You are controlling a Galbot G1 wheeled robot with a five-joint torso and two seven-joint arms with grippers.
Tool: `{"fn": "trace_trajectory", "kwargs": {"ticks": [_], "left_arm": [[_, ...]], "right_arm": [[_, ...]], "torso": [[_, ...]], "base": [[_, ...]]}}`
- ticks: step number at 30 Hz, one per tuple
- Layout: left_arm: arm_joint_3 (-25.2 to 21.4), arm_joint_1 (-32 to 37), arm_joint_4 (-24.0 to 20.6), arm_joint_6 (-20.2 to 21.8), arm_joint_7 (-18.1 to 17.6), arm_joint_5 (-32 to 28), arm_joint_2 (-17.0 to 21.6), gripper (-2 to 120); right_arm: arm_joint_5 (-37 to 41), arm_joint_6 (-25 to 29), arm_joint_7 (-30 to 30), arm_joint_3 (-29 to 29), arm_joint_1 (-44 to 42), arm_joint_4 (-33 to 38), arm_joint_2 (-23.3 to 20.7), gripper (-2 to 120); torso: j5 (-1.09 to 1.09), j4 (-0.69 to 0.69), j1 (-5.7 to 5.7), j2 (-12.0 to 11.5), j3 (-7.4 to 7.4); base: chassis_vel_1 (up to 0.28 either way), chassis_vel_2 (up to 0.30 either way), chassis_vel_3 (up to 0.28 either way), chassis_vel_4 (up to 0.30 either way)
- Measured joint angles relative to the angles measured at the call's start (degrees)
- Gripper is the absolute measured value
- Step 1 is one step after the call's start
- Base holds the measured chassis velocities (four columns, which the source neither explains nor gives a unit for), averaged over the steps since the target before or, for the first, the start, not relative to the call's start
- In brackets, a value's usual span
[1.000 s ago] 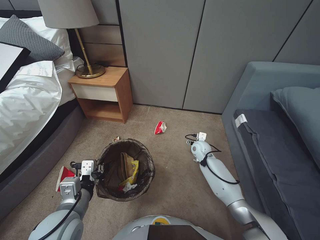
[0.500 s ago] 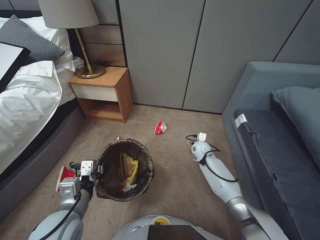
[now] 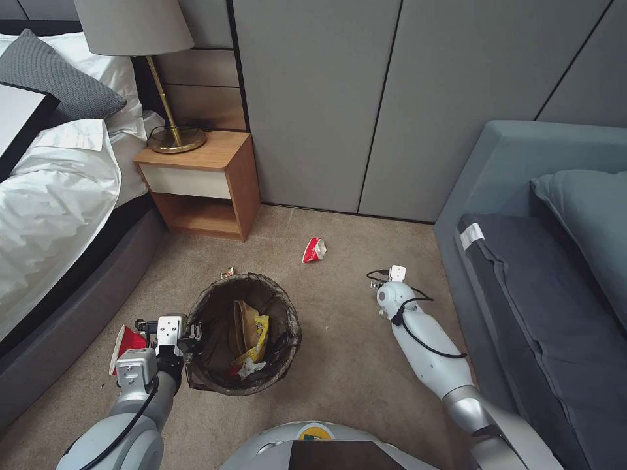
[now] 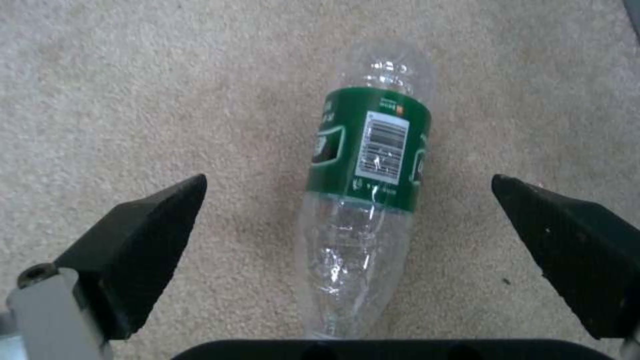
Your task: Pick up the trash bin, then pick up the garbage from the floor and place it into the trash bin.
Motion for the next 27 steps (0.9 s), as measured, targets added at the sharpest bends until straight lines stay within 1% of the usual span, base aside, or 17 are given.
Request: {"fn": "trace_trajectory", "kwargs": {"ticks": [8,15,21,22,23,24,25,26,27], "left_arm": [[0.0,0.1,0.0,0.0,0.0,0.0,0.0,5],[-0.1,0.0,0.0,-0.1,0.0,0.0,-0.1,5],[-0.2,-0.1,0.0,-0.1,0.0,0.0,-0.1,5],[-0.2,-0.1,0.0,-0.1,0.0,0.0,-0.1,5],[-0.2,-0.1,0.0,-0.1,0.0,0.0,-0.1,5],[-0.2,-0.1,0.0,-0.1,0.0,0.0,-0.1,5],[-0.1,-0.1,0.0,-0.1,0.0,0.1,-0.2,5],[-0.1,-0.1,0.0,-0.1,0.0,0.1,-0.2,5],[-0.1,-0.1,0.0,-0.1,0.0,0.1,-0.2,5]], "right_arm": [[-1.2,0.5,-0.5,0.0,0.3,-1.8,0.5,100],[-4.6,1.7,-1.7,0.0,1.8,-6.4,2.0,100],[-5.6,2.3,-2.8,0.4,2.2,-8.2,2.3,100],[-5.7,2.3,-3.0,0.4,2.2,-8.3,2.3,100],[-5.7,2.5,-3.3,0.5,2.3,-8.7,2.3,96],[-5.7,2.5,-3.3,0.5,2.3,-8.7,2.3,96],[-5.7,2.7,-3.7,0.7,2.4,-9.1,2.3,91],[-5.7,2.7,-3.9,0.8,2.5,-9.4,2.3,88],[-5.7,2.7,-3.9,0.8,2.5,-9.4,2.3,88]], "torso": [[0.00,0.00,0.00,0.0,0.00],[0.00,0.00,0.00,0.0,0.00],[0.00,0.00,0.00,0.0,0.00],[0.00,0.00,0.00,0.0,0.00],[0.00,0.00,0.00,0.0,0.00],[0.00,0.00,0.00,0.0,0.00],[0.00,0.00,0.00,0.0,0.00],[0.00,0.00,0.00,0.0,0.00],[0.00,0.00,0.00,0.0,0.00]], "base": [[0.000,0.000,0.000,0.000],[0.000,0.000,0.000,0.000],[0.000,0.000,0.000,0.000],[0.000,0.000,0.000,0.000],[0.000,0.000,0.000,0.000],[0.000,0.000,0.000,0.000],[0.000,0.000,0.000,0.000],[0.000,0.000,0.000,0.000],[0.000,0.000,0.000,0.000]]}}
